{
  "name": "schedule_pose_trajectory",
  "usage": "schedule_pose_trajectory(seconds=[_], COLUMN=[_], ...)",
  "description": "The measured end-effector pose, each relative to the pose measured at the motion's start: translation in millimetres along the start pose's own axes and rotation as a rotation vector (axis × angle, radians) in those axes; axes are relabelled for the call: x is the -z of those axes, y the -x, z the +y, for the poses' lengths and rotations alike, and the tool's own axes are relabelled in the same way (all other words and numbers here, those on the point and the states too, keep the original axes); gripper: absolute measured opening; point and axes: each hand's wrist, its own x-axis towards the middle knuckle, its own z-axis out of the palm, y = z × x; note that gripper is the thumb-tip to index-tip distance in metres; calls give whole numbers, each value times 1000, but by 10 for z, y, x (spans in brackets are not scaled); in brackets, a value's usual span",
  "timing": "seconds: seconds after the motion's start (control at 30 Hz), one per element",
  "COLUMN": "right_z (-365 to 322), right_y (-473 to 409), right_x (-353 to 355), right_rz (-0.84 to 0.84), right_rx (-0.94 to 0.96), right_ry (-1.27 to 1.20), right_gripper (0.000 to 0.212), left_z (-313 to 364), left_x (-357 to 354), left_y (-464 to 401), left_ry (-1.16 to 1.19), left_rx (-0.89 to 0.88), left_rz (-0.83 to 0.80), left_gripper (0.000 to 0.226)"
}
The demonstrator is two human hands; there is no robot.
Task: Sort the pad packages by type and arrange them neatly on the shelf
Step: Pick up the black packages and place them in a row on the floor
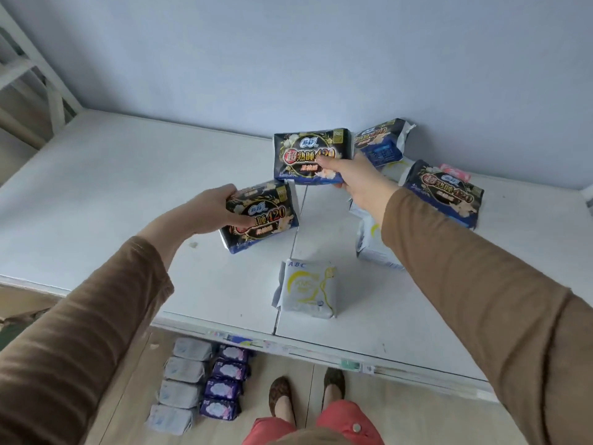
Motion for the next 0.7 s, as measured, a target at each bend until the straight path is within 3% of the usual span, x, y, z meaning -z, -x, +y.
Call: schedule_pose_trajectory(seconds=[0.1, 0.33, 0.5, 0.7], right_z=[23, 244, 738, 1637], right_y=[459, 1658, 2633, 3676], right_x=[124, 337, 489, 655], right_rz=[16, -32, -123, -140], right_rx=[87, 213, 242, 145], right_ry=[-122, -219, -244, -141], right_gripper=[55, 34, 38, 50], left_z=[-43, -197, -330, -607], left_x=[70, 15, -285, -853], left_y=[277, 1143, 2023, 2969], left_ry=[66, 94, 26, -50], left_rx=[-36, -101, -123, -96], left_rz=[53, 169, 244, 179], left_gripper=[40, 27, 28, 29])
